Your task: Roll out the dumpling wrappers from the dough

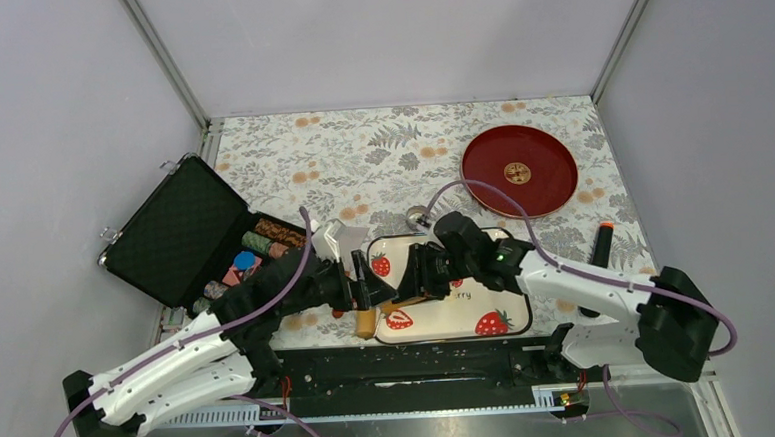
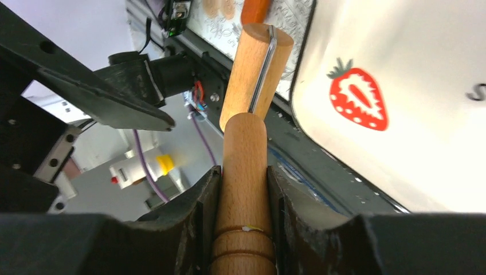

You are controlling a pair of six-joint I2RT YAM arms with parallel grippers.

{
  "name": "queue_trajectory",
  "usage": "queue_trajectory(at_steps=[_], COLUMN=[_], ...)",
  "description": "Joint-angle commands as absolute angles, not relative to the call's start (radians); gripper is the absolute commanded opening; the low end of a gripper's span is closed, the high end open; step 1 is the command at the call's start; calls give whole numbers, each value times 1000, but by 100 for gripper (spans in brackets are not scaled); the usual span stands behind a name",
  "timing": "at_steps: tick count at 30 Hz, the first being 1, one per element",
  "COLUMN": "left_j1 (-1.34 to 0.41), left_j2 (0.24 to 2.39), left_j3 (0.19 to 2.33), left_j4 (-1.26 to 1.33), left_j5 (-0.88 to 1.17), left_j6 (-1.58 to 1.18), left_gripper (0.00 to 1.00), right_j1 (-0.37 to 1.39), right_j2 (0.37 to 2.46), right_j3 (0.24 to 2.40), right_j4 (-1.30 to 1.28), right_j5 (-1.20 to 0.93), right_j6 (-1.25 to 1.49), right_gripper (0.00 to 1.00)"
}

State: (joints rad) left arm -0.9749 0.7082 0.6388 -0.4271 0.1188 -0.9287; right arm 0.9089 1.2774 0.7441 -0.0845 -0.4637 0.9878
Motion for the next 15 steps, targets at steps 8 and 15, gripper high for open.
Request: queue_trajectory(at_steps=[8,15], left_j1=[-783,-698], left_j2=[722,889], left_j3=[617,650], left_j4=[-302,-437], left_j5=[240,266], left_j6=[-997,-885], left_gripper=[84,78], right_j1=[898,845], right_j2=[1021,902], right_j3=[911,1006], right_j4=[-521,-756], right_j5=[-118,-5], right_j6=[755,703], right_gripper=[0,0])
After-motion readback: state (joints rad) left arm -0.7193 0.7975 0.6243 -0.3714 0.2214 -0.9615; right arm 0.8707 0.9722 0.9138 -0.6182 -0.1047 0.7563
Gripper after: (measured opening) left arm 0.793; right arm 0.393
